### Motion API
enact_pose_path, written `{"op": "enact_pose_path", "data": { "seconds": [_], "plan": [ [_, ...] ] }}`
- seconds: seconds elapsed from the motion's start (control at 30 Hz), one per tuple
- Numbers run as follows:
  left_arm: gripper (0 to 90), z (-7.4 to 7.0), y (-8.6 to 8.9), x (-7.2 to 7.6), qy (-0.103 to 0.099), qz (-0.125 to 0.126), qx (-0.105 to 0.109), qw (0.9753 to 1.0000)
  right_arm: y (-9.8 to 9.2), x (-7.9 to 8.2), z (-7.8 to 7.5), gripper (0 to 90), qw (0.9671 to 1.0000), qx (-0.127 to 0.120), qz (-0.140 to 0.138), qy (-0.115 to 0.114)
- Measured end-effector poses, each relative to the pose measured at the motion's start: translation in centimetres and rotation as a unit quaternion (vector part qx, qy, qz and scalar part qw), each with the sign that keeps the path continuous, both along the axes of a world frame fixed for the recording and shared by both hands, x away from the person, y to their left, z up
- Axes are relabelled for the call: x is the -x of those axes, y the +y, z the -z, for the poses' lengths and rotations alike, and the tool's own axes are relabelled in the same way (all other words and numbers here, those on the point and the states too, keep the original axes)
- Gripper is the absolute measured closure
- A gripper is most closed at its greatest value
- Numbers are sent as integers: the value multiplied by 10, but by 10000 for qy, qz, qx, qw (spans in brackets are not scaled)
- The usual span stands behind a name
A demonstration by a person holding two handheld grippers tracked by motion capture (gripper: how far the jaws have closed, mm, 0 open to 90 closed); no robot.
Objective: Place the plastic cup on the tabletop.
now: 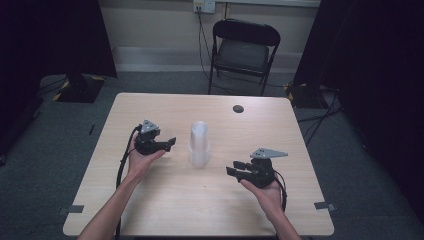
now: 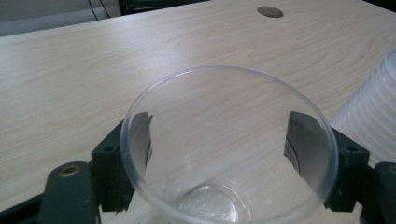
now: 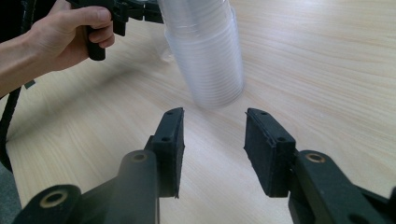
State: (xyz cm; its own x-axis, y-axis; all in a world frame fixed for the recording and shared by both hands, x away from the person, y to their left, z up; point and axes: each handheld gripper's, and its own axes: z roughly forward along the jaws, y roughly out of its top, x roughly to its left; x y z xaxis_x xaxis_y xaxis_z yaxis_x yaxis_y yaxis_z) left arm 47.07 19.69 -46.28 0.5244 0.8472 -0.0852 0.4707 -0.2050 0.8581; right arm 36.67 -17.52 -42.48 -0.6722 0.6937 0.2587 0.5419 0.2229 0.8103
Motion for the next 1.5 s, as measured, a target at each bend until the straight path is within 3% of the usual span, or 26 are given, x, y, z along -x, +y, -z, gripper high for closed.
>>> {"op": "enact_pose_path", "data": {
  "seconds": [0.23,0.37,0.47,0.77,0.87,1.1,1.17,1.3,1.4,1.5],
  "plan": [
    [153,2,-2,0,123,50,-129,9998,0,0,1,575,10000,7,-11,4],
    [156,1,-1,1,152,64,-140,9998,-1,0,0,575,10000,-11,10,5],
    [163,0,-1,4,281,95,-245,9993,-2,0,0,576,10000,-10,9,4],
    [162,-5,6,10,489,144,-198,9985,-5,0,-1,553,9999,13,100,-51],
    [164,-5,7,17,393,134,-238,9989,-7,0,-2,541,9998,39,137,-101],
    [184,-4,11,36,386,175,-287,9987,-11,1,1,511,9995,55,262,-141],
    [183,-7,16,40,361,88,-212,9991,-12,1,1,506,9994,54,301,-142],
    [184,-11,21,45,382,106,-281,9988,-14,2,2,502,9992,61,351,-175],
    [184,-16,26,52,339,41,-181,9993,-17,2,2,499,9990,72,396,-198],
    [184,-21,29,58,368,-16,-266,9990,-19,2,3,497,9987,113,449,-226]
  ]
}}
